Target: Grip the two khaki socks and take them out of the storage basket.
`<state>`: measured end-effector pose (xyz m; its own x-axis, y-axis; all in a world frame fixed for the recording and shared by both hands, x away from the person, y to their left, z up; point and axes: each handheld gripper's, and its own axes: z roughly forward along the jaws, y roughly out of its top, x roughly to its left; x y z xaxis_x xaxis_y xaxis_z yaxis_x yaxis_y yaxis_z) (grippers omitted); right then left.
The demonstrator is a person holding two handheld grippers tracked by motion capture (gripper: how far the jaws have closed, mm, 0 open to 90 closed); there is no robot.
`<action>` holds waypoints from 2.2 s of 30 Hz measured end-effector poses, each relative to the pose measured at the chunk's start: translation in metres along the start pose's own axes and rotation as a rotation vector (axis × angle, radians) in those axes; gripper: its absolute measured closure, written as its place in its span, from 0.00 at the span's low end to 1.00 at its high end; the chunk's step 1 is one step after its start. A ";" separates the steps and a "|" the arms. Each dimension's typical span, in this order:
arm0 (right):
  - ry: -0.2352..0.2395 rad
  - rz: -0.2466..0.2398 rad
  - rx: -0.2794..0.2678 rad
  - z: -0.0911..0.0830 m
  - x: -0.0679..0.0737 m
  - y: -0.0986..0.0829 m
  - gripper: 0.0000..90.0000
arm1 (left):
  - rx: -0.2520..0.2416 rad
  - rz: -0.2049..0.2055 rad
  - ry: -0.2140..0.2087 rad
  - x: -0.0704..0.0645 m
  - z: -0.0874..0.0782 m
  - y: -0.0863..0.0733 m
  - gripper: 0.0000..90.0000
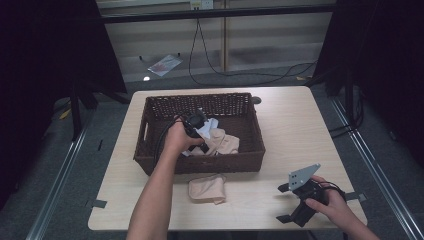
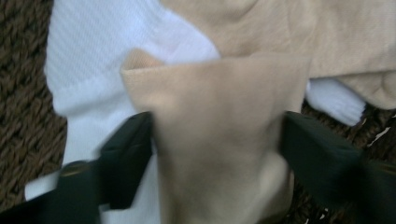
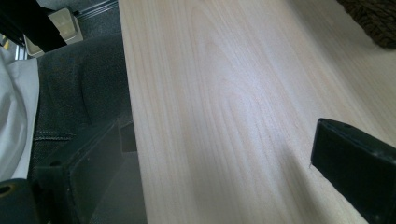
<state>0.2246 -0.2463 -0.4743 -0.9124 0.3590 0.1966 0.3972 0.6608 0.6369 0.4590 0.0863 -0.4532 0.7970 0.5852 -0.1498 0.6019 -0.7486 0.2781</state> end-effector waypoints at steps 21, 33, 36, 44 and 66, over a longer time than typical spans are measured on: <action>-0.001 -0.006 -0.006 0.000 0.000 0.000 0.02 | -0.004 -0.072 -0.080 -0.007 -0.064 0.001 0.92; -0.006 -0.002 -0.001 0.000 0.001 0.001 0.02 | -0.005 -0.048 -0.148 -0.024 -0.104 0.004 0.91; -0.005 0.002 0.000 0.000 0.001 0.001 0.02 | -0.003 -0.041 -0.153 -0.027 -0.112 0.004 0.91; -0.005 -0.001 0.000 0.000 0.001 0.001 0.02 | 0.009 -0.038 -0.159 -0.035 -0.127 0.003 0.91; 0.001 -0.002 0.000 0.001 0.001 0.001 0.02 | 0.019 0.058 -0.184 -0.066 -0.159 -0.005 0.91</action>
<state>0.2240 -0.2441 -0.4743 -0.9133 0.3571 0.1960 0.3954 0.6617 0.6370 0.3950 0.1011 -0.2938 0.8250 0.4754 -0.3056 0.5543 -0.7860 0.2737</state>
